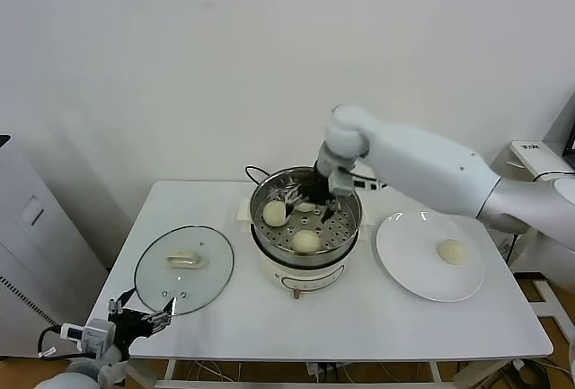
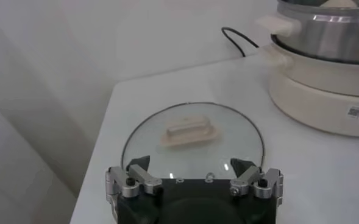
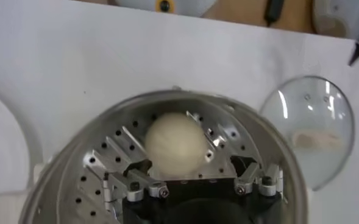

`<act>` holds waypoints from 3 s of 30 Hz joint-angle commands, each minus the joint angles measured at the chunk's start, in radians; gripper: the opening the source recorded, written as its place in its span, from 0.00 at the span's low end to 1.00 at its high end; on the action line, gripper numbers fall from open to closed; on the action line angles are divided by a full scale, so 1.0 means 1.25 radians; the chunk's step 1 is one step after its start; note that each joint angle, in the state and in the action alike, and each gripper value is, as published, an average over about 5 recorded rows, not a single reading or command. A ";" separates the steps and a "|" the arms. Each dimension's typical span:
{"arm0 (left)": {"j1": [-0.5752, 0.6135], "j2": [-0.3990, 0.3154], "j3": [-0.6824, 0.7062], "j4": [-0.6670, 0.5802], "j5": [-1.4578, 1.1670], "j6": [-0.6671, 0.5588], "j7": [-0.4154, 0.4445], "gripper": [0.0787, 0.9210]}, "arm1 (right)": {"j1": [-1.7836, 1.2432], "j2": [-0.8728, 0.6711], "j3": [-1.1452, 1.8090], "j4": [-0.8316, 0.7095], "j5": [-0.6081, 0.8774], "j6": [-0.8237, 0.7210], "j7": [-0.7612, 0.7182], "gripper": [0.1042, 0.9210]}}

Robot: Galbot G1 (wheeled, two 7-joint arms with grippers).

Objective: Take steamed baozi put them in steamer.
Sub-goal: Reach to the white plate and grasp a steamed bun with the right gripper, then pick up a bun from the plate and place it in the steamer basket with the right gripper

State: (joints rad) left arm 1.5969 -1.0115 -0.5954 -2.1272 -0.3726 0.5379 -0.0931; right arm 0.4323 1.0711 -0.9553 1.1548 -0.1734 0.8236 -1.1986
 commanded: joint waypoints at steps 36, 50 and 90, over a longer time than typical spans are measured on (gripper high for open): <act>-0.015 -0.002 -0.001 0.004 -0.008 0.007 0.001 0.88 | -0.190 -0.222 0.093 -0.495 0.026 -0.351 -0.024 0.88; -0.022 0.000 0.006 0.006 -0.009 0.012 0.001 0.88 | -0.282 -0.144 0.262 -0.601 -0.092 -0.312 0.033 0.88; -0.008 -0.012 0.003 -0.005 -0.003 0.014 0.000 0.88 | -0.253 -0.169 0.172 -0.521 0.010 -0.404 0.064 0.46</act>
State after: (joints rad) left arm 1.5826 -1.0230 -0.5896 -2.1333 -0.3801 0.5540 -0.0926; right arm 0.0621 0.9013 -0.5934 0.4009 -0.3168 0.3741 -1.1121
